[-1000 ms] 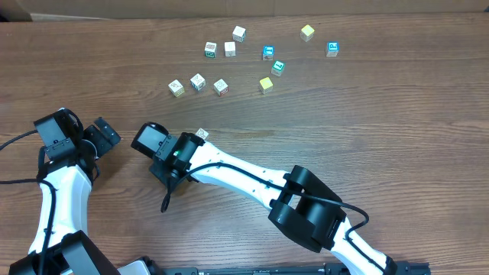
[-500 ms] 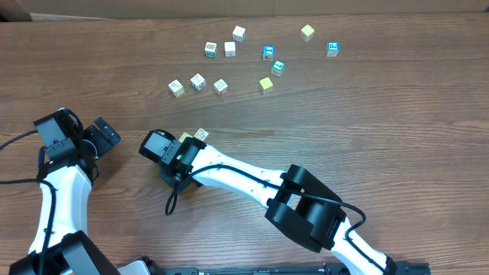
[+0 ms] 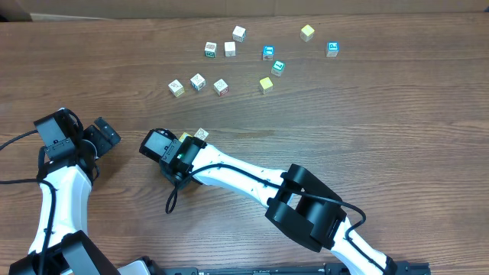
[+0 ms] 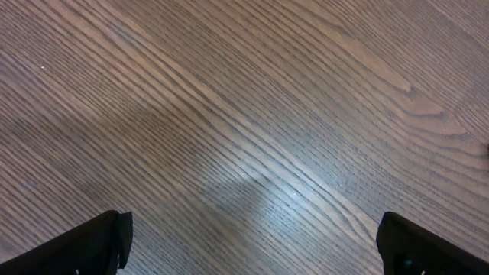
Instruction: Form a circle
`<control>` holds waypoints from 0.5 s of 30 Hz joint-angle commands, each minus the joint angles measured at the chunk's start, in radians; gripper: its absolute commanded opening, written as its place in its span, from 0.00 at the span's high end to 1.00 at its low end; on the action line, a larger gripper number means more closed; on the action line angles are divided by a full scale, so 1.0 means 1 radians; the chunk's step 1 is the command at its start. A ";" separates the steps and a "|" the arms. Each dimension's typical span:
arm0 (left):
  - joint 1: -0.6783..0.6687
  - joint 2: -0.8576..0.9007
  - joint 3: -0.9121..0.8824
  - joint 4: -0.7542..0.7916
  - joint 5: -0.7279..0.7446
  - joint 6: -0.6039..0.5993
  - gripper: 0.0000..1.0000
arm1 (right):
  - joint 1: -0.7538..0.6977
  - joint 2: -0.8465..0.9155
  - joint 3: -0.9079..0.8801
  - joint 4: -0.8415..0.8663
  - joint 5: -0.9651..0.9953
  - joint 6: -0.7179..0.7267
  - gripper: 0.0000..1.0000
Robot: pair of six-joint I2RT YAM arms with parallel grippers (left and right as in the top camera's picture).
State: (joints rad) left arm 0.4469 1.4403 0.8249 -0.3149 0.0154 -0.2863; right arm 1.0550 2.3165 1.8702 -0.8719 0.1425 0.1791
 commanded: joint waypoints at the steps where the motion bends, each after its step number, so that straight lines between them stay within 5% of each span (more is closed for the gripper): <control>1: 0.003 -0.015 -0.002 0.001 0.003 -0.009 0.00 | -0.003 0.003 -0.006 0.010 0.026 -0.005 0.96; 15: 0.003 -0.015 -0.002 0.001 0.003 -0.009 0.00 | -0.003 0.003 -0.006 0.017 0.021 -0.004 0.96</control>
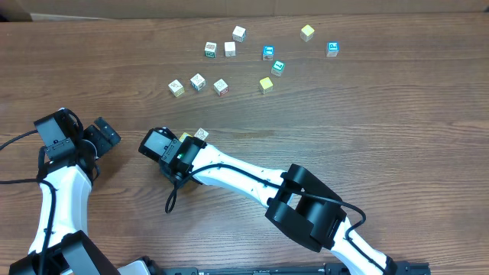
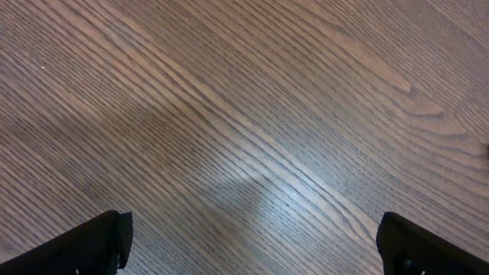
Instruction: Form a circle
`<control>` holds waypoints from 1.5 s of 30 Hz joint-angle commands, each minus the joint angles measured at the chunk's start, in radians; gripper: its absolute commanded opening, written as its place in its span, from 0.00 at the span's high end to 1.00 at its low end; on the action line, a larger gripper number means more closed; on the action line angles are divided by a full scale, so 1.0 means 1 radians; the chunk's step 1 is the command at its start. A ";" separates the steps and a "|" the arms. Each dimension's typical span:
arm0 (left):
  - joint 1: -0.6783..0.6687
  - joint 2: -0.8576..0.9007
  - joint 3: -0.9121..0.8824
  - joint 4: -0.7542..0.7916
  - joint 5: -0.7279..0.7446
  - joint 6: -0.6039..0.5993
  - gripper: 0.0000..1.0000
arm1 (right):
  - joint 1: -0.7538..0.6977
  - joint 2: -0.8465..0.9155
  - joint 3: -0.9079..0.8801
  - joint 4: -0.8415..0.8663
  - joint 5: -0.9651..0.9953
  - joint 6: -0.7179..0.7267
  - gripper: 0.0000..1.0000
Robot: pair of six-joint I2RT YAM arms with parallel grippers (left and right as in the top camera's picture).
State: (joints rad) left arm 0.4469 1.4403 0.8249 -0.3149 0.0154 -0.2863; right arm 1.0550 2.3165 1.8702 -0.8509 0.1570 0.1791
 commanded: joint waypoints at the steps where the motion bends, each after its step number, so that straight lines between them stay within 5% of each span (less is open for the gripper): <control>1: 0.003 -0.015 -0.002 0.001 0.003 -0.009 0.01 | -0.003 0.003 -0.006 -0.011 0.007 -0.005 0.96; 27: 0.003 -0.015 -0.002 0.001 0.003 -0.009 0.00 | -0.009 0.003 0.019 0.097 -0.001 -0.004 0.96; 45: 0.003 -0.015 -0.002 0.001 0.003 -0.009 0.00 | -0.014 0.003 0.020 0.018 -0.053 0.037 0.96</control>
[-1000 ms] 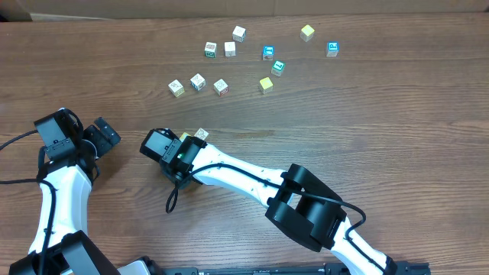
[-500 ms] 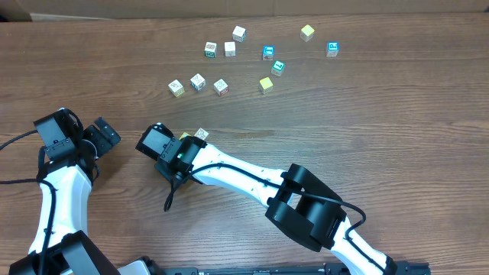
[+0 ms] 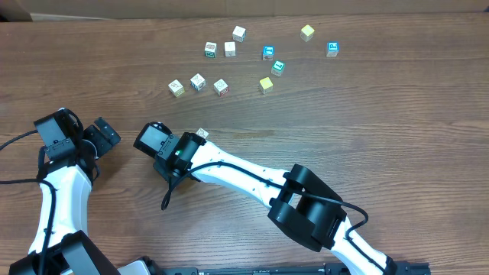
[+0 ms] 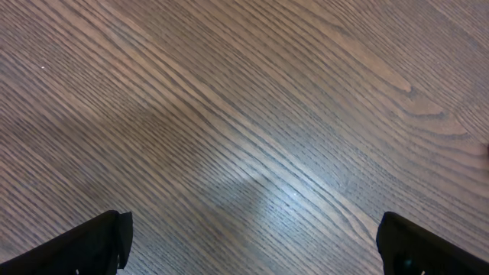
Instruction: Form a circle
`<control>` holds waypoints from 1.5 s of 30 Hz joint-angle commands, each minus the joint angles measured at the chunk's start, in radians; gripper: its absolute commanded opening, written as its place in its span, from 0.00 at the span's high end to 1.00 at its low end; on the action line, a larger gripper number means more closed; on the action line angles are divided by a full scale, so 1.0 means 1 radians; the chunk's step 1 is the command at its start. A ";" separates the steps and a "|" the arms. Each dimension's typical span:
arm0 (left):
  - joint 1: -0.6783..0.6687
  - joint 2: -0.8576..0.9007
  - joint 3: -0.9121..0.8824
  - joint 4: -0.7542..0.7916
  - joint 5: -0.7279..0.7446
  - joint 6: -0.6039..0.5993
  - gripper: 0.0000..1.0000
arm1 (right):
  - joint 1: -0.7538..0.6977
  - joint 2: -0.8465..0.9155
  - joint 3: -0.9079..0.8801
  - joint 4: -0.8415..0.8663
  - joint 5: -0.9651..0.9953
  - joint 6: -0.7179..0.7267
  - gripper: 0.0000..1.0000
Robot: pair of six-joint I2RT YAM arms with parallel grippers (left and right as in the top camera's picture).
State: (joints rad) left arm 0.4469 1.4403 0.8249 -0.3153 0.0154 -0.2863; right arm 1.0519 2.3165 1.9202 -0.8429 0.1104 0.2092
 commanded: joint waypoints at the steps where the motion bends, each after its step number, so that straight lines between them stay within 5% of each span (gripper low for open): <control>1: 0.003 -0.015 -0.002 0.002 0.003 -0.009 0.01 | -0.012 0.003 -0.039 0.015 -0.007 0.007 0.96; 45: 0.003 -0.015 -0.002 0.002 0.003 -0.009 0.00 | -0.016 0.003 -0.056 0.056 0.032 0.003 0.96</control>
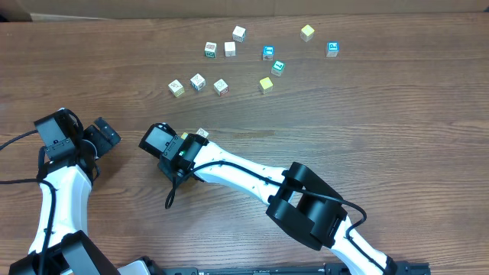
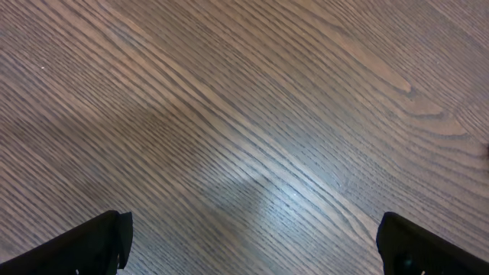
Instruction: Form a circle
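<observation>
Several small cubes lie scattered at the far side of the table, from a beige cube (image 1: 176,88) on the left to a blue cube (image 1: 332,49) on the right. One pale cube (image 1: 201,134) sits apart, nearer the middle. My right gripper (image 1: 185,143) is right beside it, and its fingers are hidden under the wrist body. Something yellowish shows at its tip. My left gripper (image 2: 252,244) hovers open over bare wood at the left, its fingertips (image 2: 114,238) far apart with nothing between them.
The brown wooden table (image 1: 367,130) fills the view. My right arm (image 1: 252,179) stretches across the front middle from the bottom right. My left arm (image 1: 57,183) stands at the front left corner.
My right wrist has shifted slightly back to the right, closer to the lone pale cube. The left arm and all the cubes have not moved.
My right gripper stayed beside the lone pale cube through the first two moments. It then stood a little further left, and now it is back near where it began. The left gripper hung open over bare wood throughout.
</observation>
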`<control>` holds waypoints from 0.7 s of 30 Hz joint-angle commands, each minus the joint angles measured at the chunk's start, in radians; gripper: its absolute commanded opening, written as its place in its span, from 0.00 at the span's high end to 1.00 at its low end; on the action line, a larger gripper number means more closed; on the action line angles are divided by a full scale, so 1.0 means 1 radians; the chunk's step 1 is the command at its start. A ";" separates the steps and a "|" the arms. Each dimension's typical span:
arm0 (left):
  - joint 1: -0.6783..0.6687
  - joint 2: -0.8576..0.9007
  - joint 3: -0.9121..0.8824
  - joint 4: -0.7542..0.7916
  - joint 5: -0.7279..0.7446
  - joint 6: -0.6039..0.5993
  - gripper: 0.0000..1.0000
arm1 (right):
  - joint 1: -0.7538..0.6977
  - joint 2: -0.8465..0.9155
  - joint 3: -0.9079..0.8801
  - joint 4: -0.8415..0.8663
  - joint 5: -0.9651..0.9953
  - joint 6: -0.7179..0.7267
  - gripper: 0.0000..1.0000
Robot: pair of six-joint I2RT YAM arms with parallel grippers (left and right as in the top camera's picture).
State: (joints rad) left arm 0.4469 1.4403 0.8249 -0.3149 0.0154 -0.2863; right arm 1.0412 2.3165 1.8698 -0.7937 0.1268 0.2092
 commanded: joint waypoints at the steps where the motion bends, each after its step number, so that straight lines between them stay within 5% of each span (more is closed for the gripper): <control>1: 0.003 -0.015 -0.002 0.001 0.003 -0.009 0.01 | -0.005 0.003 -0.006 0.007 0.015 0.003 0.96; 21: 0.003 -0.015 -0.002 0.001 0.003 -0.009 0.00 | -0.005 0.003 0.002 0.019 -0.002 -0.003 0.96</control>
State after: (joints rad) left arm 0.4469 1.4403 0.8249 -0.3149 0.0154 -0.2863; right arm 1.0412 2.3165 1.8698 -0.7853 0.1535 0.2089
